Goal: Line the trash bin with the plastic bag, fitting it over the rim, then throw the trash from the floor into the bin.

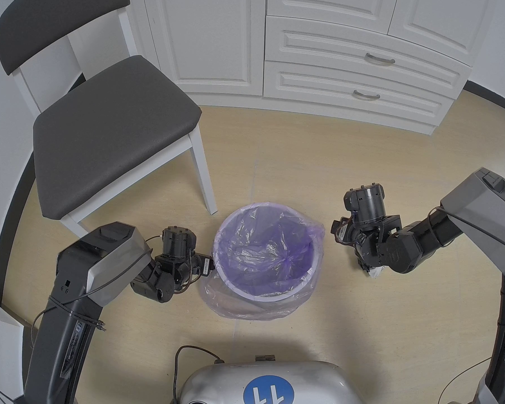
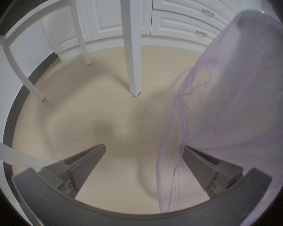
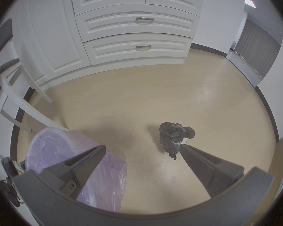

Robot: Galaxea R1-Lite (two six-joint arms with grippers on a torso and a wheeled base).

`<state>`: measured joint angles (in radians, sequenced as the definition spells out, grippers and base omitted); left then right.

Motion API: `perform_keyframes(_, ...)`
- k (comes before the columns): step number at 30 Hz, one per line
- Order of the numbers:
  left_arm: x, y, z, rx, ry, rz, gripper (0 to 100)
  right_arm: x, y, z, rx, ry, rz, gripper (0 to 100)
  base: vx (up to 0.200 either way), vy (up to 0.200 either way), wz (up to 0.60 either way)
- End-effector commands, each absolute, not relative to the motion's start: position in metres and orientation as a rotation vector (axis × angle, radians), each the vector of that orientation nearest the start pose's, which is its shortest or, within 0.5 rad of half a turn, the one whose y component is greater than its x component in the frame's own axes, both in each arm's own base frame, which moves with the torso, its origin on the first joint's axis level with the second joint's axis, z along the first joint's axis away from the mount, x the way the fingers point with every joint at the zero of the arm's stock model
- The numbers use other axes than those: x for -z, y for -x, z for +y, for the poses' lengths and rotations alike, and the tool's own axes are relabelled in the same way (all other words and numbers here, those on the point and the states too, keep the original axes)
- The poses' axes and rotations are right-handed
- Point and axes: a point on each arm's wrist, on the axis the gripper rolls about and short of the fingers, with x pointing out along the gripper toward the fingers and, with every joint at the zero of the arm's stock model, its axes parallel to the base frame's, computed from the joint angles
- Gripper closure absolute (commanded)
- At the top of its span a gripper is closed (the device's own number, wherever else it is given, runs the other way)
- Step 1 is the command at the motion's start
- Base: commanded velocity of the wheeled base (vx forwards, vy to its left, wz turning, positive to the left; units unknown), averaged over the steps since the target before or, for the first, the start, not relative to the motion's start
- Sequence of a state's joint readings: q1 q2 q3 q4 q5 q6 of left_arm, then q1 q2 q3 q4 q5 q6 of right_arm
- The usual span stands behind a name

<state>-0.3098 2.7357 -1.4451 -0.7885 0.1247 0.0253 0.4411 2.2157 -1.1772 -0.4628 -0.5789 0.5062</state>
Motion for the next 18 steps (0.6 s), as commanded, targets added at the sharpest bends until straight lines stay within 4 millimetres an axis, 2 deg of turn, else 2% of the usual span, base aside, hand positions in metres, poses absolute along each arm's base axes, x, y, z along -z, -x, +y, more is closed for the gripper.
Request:
perform_keyframes(1,0.083,-0.479,-0.147,0.167,-0.182,0.482,0,-0.090,-0.377,0.169,0.232,-0.206,0.425,0,0.000,0.000,0.00)
perform_keyframes(4,0.086,-0.483,-0.146,0.128,-0.180,0.470,0,-0.097,-0.373,0.164,0.233,-0.212,0.417,0,0.000,0.000,0.00)
perform_keyframes(7,0.083,-0.475,-0.146,0.115,-0.116,0.470,0,-0.110,-0.369,0.160,0.218,-0.228,0.400,0,0.000,0.000,0.00)
perform_keyframes(9,0.070,-0.464,-0.144,0.118,-0.057,0.456,0,-0.118,-0.363,0.159,0.212,-0.234,0.389,0,0.000,0.000,0.00)
perform_keyframes(11,0.059,-0.444,-0.139,0.135,-0.030,0.460,0,-0.124,-0.352,0.157,0.202,-0.218,0.389,0,0.000,0.000,0.00)
perform_keyframes(14,0.051,-0.418,-0.130,0.160,-0.011,0.447,0,-0.130,-0.338,0.150,0.188,-0.161,0.396,0,0.000,0.000,0.00)
perform_keyframes(15,0.050,-0.415,-0.129,0.160,-0.009,0.442,0,-0.130,-0.337,0.149,0.187,-0.157,0.395,0,0.000,0.000,0.00)
perform_keyframes(17,0.044,-0.395,-0.121,0.161,0.001,0.404,0,-0.130,-0.336,0.144,0.181,-0.148,0.381,0,0.000,0.000,0.00)
perform_keyframes(18,0.044,-0.395,-0.121,0.161,0.001,0.404,0,-0.130,-0.336,0.144,0.181,-0.148,0.381,0,0.000,0.000,0.00)
